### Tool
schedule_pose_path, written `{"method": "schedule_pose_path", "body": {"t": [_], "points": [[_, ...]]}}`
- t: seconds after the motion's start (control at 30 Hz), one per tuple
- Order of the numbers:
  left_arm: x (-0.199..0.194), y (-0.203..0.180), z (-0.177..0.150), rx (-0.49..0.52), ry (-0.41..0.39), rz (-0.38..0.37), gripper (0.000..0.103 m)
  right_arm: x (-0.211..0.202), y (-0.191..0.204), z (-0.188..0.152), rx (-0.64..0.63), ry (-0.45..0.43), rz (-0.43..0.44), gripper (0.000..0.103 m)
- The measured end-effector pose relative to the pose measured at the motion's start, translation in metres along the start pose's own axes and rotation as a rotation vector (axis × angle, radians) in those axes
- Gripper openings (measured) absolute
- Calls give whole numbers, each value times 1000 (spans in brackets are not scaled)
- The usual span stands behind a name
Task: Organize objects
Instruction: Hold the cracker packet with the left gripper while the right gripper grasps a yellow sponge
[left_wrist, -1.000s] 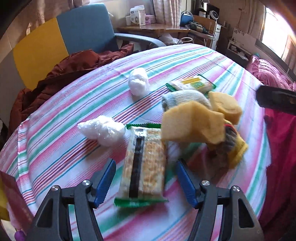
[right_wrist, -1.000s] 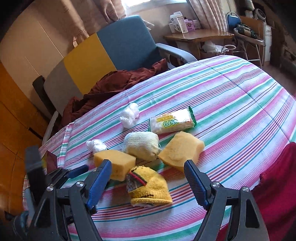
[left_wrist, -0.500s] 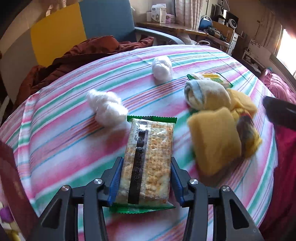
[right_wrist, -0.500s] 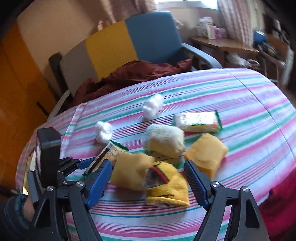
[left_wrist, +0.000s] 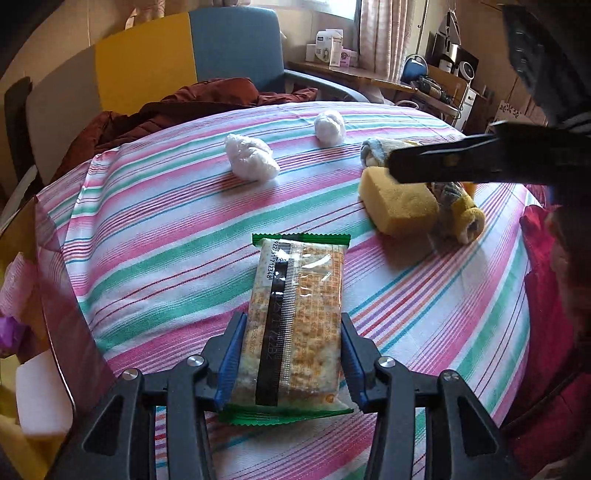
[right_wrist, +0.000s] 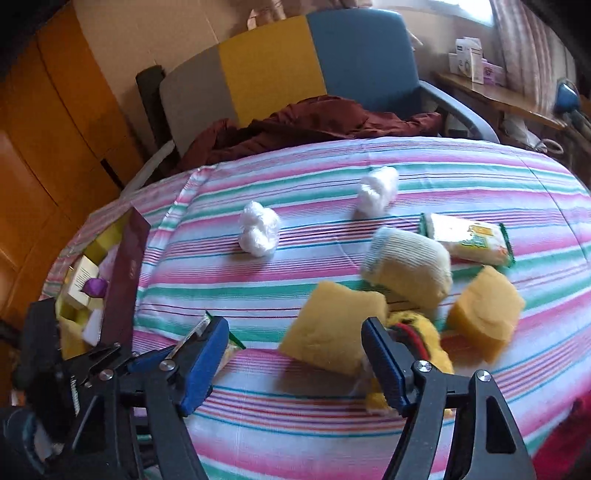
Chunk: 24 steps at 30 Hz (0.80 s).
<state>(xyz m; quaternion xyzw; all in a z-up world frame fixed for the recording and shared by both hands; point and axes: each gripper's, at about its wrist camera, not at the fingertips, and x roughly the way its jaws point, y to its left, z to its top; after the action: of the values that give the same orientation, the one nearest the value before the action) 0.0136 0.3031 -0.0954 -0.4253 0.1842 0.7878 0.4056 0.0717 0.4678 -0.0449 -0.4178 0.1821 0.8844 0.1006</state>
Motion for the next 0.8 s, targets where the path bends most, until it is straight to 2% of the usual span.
{"method": "schedule_pose_path", "body": {"t": [0.2,0.43,0.57,0.67,0.8], "points": [[-2,0,-2,-4,-11,0,48,29,-11,5,-1,32,-133,77],[-2,0,-3,-6,-24,1,48,33,-15,8,-17,40,-178,75],[-2,0,-3,-8,-31,0,48,27,-15,11,-10,29,-145,75],[-2,0,-4,-11,-35,0,48,37,-17,8,-15,59,-171,75],[-1,0,-3,-11,-39,0,48,37,-17,7,-19,54,-169,73]]}}
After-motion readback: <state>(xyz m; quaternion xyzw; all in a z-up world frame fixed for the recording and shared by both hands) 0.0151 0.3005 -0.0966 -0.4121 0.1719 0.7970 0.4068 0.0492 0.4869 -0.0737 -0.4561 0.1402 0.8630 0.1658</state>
